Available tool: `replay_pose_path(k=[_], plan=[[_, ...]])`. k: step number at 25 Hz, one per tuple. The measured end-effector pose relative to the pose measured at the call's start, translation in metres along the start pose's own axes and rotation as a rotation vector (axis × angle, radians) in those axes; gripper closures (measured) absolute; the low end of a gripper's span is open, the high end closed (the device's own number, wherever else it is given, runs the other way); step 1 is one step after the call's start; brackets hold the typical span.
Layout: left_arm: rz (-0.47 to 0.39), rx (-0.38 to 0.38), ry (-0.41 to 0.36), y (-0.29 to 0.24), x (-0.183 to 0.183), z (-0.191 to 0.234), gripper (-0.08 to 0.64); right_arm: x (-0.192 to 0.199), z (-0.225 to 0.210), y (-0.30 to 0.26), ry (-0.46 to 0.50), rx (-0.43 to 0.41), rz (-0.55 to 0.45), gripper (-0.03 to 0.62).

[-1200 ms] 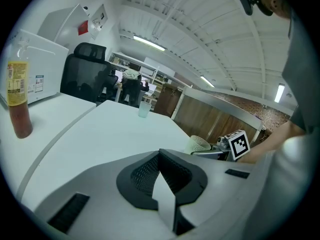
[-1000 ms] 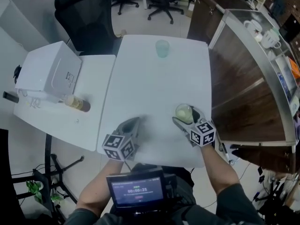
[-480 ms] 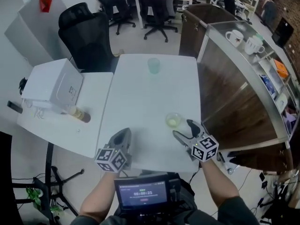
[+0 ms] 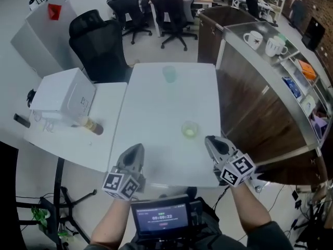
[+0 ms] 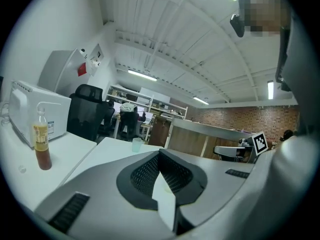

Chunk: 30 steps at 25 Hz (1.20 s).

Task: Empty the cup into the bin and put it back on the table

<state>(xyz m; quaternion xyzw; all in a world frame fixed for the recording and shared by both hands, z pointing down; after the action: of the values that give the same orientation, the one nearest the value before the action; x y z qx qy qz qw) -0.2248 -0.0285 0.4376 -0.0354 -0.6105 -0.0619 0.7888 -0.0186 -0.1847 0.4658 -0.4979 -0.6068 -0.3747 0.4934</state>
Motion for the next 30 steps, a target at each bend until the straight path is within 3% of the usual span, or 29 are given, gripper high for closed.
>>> replay_pose_path(k=[6, 12, 18, 24, 30], plan=[[-0.045, 0.051, 0.005, 0.040, -0.015, -0.003, 0.560, -0.003, 0.031, 0.028, 0.038, 0.092, -0.027, 0.589], [-0.035, 0.128, -0.025, 0.091, -0.021, 0.004, 0.560, 0.000, 0.083, 0.057, 0.001, 0.219, -0.049, 0.591], [-0.047, 0.157, -0.001, 0.126, -0.024, -0.004, 0.558, -0.006, 0.122, 0.085, 0.009, 0.298, -0.065, 0.590], [-0.061, 0.204, -0.003, 0.151, -0.031, -0.038, 0.560, -0.009, 0.156, 0.111, 0.052, 0.243, -0.045, 0.591], [-0.062, 0.180, -0.003, 0.165, -0.041, -0.067, 0.558, -0.013, 0.175, 0.136, 0.049, 0.185, -0.029, 0.591]])
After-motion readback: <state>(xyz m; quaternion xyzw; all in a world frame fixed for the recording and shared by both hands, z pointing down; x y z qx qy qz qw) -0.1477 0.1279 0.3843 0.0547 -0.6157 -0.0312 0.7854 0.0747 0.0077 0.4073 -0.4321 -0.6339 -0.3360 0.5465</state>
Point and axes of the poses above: the fingertips, and each gripper's own axes: y backward along the fingers, z to its left, x out of its underside, the point moved 2 cm from there along y, backward along the fingers, and after that the axes turned 4 degrees about -z, right-handed, at the moved point
